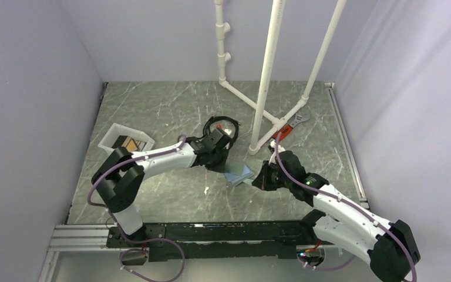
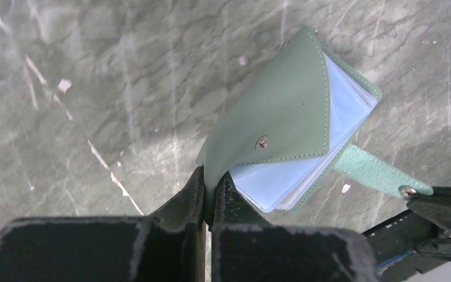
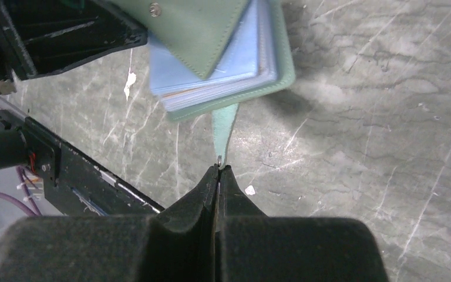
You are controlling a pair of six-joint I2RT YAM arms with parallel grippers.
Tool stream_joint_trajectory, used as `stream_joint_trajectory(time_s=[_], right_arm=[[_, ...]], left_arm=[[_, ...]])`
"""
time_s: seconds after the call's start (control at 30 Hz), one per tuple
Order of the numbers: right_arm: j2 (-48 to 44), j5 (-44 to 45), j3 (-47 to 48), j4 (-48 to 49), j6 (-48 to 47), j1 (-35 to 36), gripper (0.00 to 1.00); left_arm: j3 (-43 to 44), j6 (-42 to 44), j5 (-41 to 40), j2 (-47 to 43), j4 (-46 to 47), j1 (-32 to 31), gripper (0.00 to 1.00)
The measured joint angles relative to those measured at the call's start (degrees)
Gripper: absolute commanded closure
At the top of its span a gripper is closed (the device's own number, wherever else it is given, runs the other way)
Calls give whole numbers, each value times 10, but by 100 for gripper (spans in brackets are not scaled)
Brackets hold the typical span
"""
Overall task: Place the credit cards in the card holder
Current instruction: Open the card holder at the center of the board.
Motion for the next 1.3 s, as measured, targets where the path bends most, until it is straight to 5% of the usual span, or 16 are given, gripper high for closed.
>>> stream_joint_trajectory(time_s=[0.37, 0.6, 0.7, 0.9, 1.03, 1.3], right_arm=[[103, 68, 54, -49, -1, -19, 98], [120, 74, 84, -71, -23, -20, 42], [100, 62, 93, -74, -36, -18, 33], [110, -23, 94, -21, -31, -17, 36], [131, -83, 74, 58, 8, -17, 57], [222, -109, 44, 156, 71, -32, 77]], left_arm=[[-164, -117, 86, -90, 109, 44, 100], [-323, -246, 149, -158, 280, 61, 100], [-374, -296, 162, -163, 358, 66, 100], [-428, -374, 181, -144, 491, 66, 100], [-449, -417, 186, -127, 558, 66, 100], [-475, -456, 185, -126, 593, 66, 71]])
